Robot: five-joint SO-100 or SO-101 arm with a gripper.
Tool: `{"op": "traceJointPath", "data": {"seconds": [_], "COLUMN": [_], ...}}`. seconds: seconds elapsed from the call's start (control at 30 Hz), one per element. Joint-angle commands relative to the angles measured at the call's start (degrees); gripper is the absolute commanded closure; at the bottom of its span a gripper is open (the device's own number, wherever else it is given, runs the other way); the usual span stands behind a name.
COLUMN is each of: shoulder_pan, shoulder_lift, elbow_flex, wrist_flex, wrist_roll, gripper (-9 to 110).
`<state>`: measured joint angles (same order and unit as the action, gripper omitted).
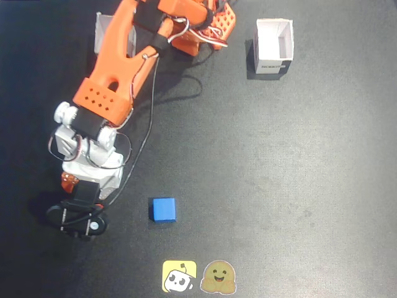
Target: Put the red cube in the right box and the blue cube in the left box.
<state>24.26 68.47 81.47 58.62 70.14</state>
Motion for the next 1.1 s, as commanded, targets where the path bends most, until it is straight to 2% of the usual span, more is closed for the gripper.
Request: {"op": "traceJointPath", "data": {"seconds": [0.0,0.5,1.07], "shoulder_pan": [-1.05,-3.08,-3.87], "shoulder_lift": [0.88,-4.57,-11.87], "elbow_flex": [-3.87,-11.43,-17.14], "wrist_flex": [0.44,0.62,0.44], "wrist_roll": [-2.2,-9.4,-10.2], "gripper": [80,79,79]}}
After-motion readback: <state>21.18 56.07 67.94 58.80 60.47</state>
